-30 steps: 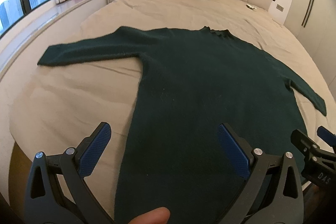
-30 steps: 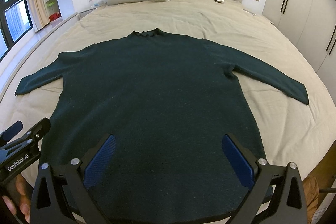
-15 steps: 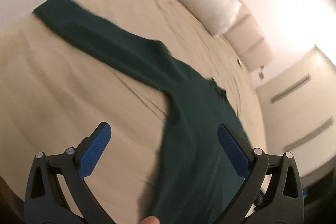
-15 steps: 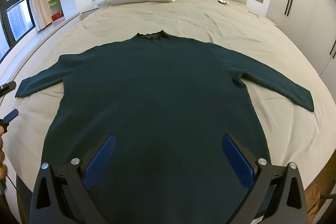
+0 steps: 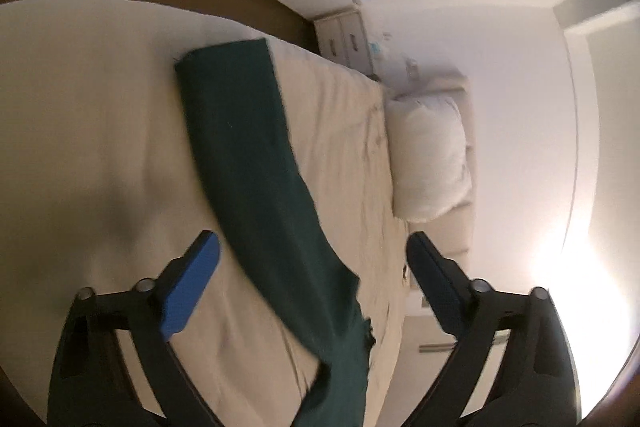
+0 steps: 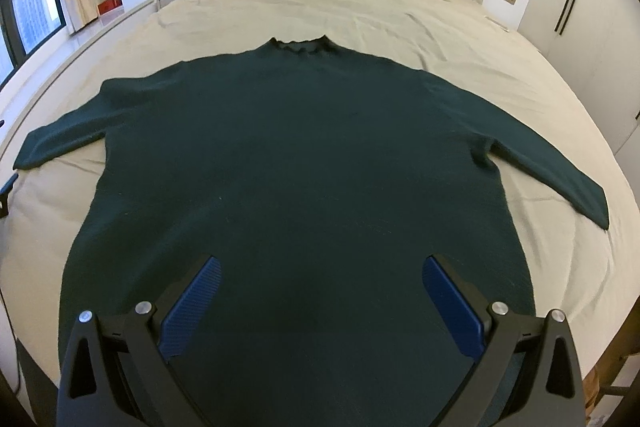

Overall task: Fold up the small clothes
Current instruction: 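Grasp a sweater sleeve with the left tool and fold it across the body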

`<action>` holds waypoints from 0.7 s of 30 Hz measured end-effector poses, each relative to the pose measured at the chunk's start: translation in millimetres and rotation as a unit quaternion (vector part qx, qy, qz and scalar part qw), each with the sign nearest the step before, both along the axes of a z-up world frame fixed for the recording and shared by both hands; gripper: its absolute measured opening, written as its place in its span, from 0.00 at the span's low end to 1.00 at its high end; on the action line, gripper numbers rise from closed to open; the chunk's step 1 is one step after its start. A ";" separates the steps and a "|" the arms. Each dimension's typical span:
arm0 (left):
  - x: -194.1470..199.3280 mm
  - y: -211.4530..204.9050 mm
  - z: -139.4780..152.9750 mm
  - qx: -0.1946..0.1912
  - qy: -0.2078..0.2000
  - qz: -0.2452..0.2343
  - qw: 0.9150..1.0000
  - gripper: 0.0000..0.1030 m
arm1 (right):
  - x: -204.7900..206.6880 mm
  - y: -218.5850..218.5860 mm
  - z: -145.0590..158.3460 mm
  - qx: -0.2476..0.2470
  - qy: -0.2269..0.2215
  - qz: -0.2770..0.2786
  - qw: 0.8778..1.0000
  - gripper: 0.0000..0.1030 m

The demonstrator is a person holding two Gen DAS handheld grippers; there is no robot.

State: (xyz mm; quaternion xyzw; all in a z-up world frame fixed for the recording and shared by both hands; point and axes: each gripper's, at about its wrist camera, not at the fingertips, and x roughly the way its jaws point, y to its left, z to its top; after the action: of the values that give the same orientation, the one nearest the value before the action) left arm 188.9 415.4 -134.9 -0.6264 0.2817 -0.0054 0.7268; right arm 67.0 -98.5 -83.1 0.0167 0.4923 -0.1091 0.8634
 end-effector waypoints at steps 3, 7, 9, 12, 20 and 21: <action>17.4 9.4 -19.6 -0.024 0.015 0.016 0.999 0.81 | 6.4 1.4 -6.3 0.002 0.007 0.002 1.000 1.00; 29.9 20.0 -38.8 -0.036 0.020 0.043 0.998 0.75 | 12.0 2.9 -12.2 -0.002 0.013 0.006 1.000 1.00; 39.3 25.9 -46.0 -0.040 0.019 0.053 0.998 0.75 | 13.5 0.5 -15.0 0.001 0.016 0.004 1.000 1.00; 52.9 37.9 -52.8 -0.044 0.024 0.068 0.996 0.75 | 15.3 -2.0 -17.3 0.009 0.015 0.000 1.000 1.00; 93.8 30.2 -46.2 0.062 0.066 0.047 0.995 0.12 | 15.1 -21.9 -12.3 0.033 -0.005 -0.016 0.999 0.98; 99.5 19.5 -34.4 0.090 0.060 0.033 0.994 0.11 | 15.8 -26.6 -11.7 0.042 -0.008 -0.019 0.999 0.97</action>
State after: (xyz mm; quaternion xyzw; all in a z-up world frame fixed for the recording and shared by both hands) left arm 288.4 434.9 -169.2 -0.5665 0.3030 0.0817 0.7619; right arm 82.8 -125.2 -94.9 0.0635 0.4894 -0.1048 0.8634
